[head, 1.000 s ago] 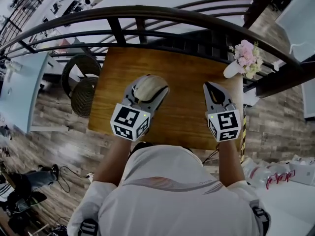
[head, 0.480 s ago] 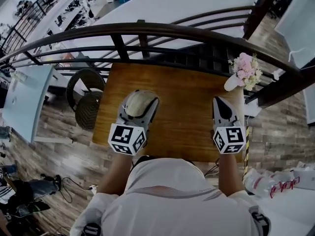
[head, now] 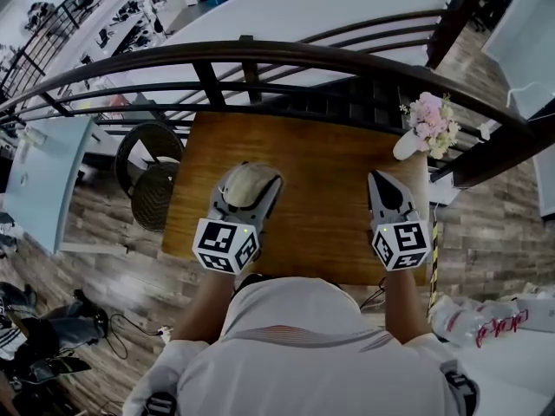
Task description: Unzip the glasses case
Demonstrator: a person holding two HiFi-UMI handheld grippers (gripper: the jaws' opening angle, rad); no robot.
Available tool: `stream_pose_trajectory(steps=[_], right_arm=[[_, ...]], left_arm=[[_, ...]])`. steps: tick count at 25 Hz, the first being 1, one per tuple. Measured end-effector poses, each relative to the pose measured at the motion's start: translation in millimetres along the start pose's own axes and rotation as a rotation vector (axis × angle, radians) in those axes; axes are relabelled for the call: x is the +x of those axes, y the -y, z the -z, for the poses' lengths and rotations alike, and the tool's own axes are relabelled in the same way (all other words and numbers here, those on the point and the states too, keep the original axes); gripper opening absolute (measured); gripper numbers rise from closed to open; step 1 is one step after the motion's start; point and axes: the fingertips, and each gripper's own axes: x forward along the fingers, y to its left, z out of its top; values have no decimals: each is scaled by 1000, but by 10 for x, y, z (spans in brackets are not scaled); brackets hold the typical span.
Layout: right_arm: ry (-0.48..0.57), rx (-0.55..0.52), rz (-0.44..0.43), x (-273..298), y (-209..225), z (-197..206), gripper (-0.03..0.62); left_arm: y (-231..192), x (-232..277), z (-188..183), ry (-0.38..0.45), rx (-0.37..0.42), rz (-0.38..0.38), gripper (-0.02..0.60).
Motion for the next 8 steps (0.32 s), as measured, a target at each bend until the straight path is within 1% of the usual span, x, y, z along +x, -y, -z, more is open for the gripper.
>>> stream_pose_trajectory(steps=[8], right_arm=[[-3,-16,-37,11,-103,13,51]], left_arm=[[2,-4,27,-15,-2,1,288]])
